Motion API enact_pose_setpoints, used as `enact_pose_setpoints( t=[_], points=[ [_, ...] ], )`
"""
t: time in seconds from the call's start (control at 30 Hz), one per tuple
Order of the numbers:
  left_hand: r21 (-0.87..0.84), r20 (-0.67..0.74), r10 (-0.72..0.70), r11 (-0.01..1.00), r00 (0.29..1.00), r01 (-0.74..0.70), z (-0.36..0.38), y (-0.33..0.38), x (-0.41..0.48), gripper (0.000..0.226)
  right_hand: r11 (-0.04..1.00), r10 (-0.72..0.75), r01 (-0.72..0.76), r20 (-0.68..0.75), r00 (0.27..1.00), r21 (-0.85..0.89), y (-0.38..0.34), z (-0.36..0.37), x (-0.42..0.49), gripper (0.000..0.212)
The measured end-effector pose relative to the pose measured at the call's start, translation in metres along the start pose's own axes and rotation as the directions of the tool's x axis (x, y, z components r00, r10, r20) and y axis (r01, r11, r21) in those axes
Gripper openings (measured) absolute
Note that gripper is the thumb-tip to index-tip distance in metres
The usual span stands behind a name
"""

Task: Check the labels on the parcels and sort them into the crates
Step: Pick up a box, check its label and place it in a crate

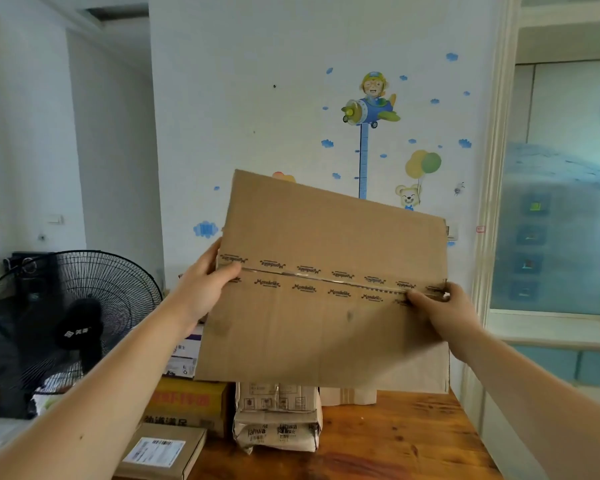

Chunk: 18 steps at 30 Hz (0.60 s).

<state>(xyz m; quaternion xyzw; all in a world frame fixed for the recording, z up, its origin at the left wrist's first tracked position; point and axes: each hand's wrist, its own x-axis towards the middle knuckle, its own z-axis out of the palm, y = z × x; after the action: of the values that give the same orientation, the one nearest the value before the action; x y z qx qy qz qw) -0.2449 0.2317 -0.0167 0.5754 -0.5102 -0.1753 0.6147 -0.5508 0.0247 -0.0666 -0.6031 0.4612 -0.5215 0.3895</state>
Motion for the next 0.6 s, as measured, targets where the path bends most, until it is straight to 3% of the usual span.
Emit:
enact_pose_setpoints(
  t=[0.2,0.33,0.43,0.6],
  points=[
    [-0.101,-0.113,-0.066,0.993,0.991,0.055,-0.001,-0.008,-0.001,0.035,0.991,-0.051,0.038,0.102,0.993,0.125,-0.012,-0.003,-0.007,0.047],
    [0.017,-0.212,0.001,1.0,0.977,0.003,-0.007,-0.011,-0.002,0.068,0.986,-0.084,0.061,0.148,0.985,0.157,-0.021,-0.004,-0.01,0.038],
    [0.071,-0.248,0.032,0.997,0.968,-0.015,-0.01,-0.014,-0.003,0.067,0.978,-0.084,0.04,0.211,0.974,0.203,-0.027,-0.005,-0.013,0.022],
    [0.077,-0.257,0.048,0.997,0.965,-0.029,-0.008,-0.018,-0.004,0.064,0.982,-0.119,0.09,0.174,0.978,0.164,-0.032,-0.004,-0.017,0.023]
  ],
)
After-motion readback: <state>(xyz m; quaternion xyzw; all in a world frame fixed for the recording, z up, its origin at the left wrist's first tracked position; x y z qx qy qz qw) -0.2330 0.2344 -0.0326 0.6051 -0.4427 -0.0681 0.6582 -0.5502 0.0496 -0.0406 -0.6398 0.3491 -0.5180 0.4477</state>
